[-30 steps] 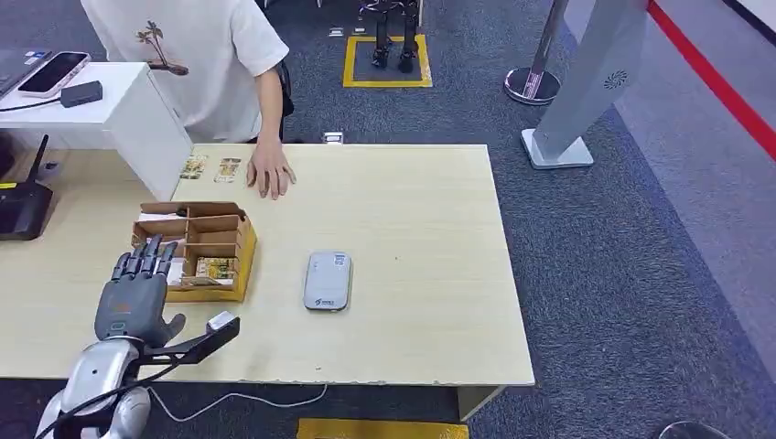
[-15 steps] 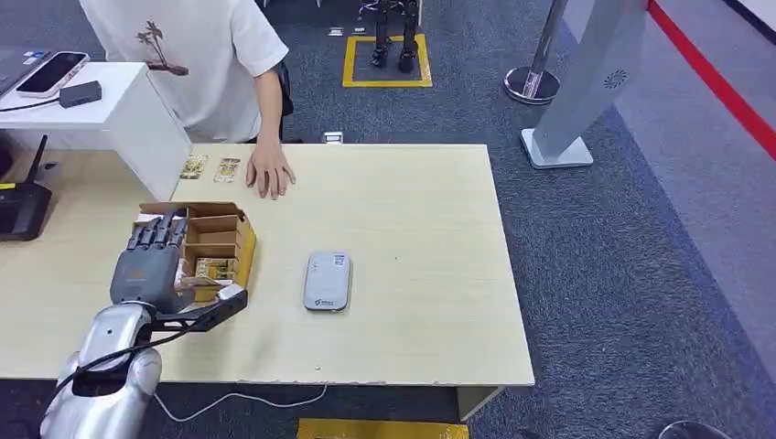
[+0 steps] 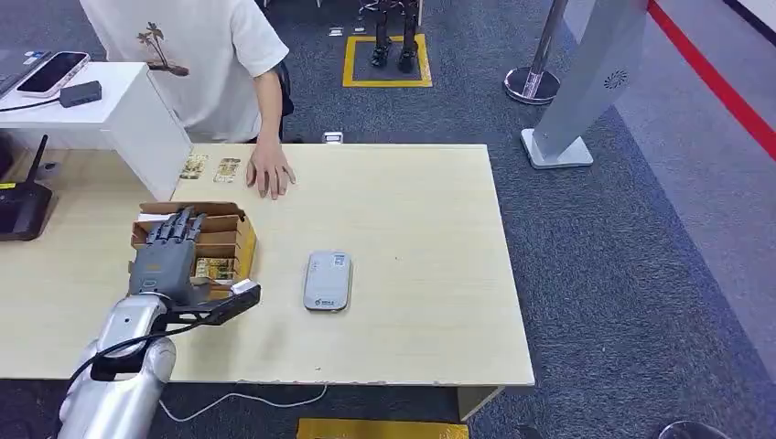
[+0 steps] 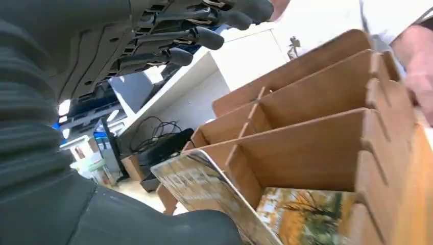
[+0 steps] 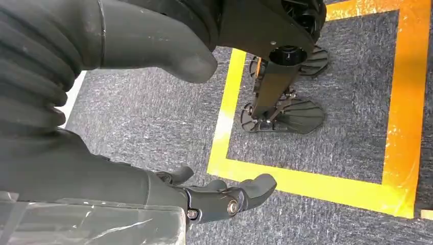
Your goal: Pass the card to the sensor for recognition and then transmit it.
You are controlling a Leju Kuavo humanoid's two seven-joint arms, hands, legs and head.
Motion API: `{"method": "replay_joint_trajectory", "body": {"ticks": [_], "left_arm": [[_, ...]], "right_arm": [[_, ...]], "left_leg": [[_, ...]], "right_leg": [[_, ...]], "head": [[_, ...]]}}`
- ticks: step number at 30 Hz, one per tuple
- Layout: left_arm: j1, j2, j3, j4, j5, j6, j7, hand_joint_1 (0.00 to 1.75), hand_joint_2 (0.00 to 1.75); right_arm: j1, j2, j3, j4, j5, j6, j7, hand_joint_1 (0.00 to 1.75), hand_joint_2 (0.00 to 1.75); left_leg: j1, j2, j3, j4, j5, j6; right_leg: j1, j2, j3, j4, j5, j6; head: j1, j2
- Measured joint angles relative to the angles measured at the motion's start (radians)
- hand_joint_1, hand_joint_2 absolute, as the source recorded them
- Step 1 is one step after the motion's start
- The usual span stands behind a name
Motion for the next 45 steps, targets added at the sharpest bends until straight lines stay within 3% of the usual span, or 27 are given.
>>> {"method": "replay_joint_trajectory", "body": {"ticks": [1,2,3,9,17,45], "left_arm": [[-0.001,0.0,-0.005,0.003,0.005,-0.001,-0.001,0.37,1.75],[-0.001,0.0,-0.01,0.006,0.016,-0.004,-0.001,1.61,1.75],[-0.002,0.001,-0.015,0.009,0.028,-0.008,-0.001,1.75,1.75],[-0.002,0.016,-0.047,0.018,0.079,-0.056,-0.001,1.75,1.75],[-0.004,0.043,-0.088,0.019,0.111,-0.067,0.003,1.75,1.75],[-0.018,0.075,-0.093,0.019,0.135,-0.077,0.022,1.75,1.75]], "right_arm": [[0.0,0.0,0.0,0.0,0.0,0.0,0.0,0.0,1.75],[0.0,0.0,0.0,0.0,0.0,0.0,0.0,0.0,1.75],[0.0,0.0,0.0,0.0,0.0,0.0,0.0,0.0,1.75],[0.0,0.0,0.0,0.0,0.001,0.0,0.0,0.0,1.75],[0.0,0.0,0.0,0.0,0.001,0.0,0.0,0.0,1.75],[-0.005,0.0,0.0,0.0,0.016,0.0,0.01,0.0,1.75]], "left_leg": [[0.0,0.0,0.0,0.0,0.0,0.0],[0.0,0.0,0.0,0.0,0.0,0.0],[0.0,0.0,0.0,0.0,0.0,0.0],[0.0,0.0,0.0,0.0,0.0,0.0],[0.0,0.0,0.0,0.0,0.0,0.0],[0.0,0.0,0.0,0.0,0.0,0.0]], "right_leg": [[0.0,0.0,0.0,0.0,0.0,0.0],[0.0,0.0,0.0,0.0,0.0,0.0],[0.0,0.0,0.0,0.0,0.0,0.0],[0.0,0.0,0.0,0.0,0.0,0.0],[0.0,0.0,0.0,0.0,0.0,0.0],[0.0,0.0,0.0,0.0,0.0,0.0]], "head": [[0.0,0.0],[0.0,0.0],[0.0,0.0],[0.0,0.0],[0.0,0.0],[0.0,0.0]]}}
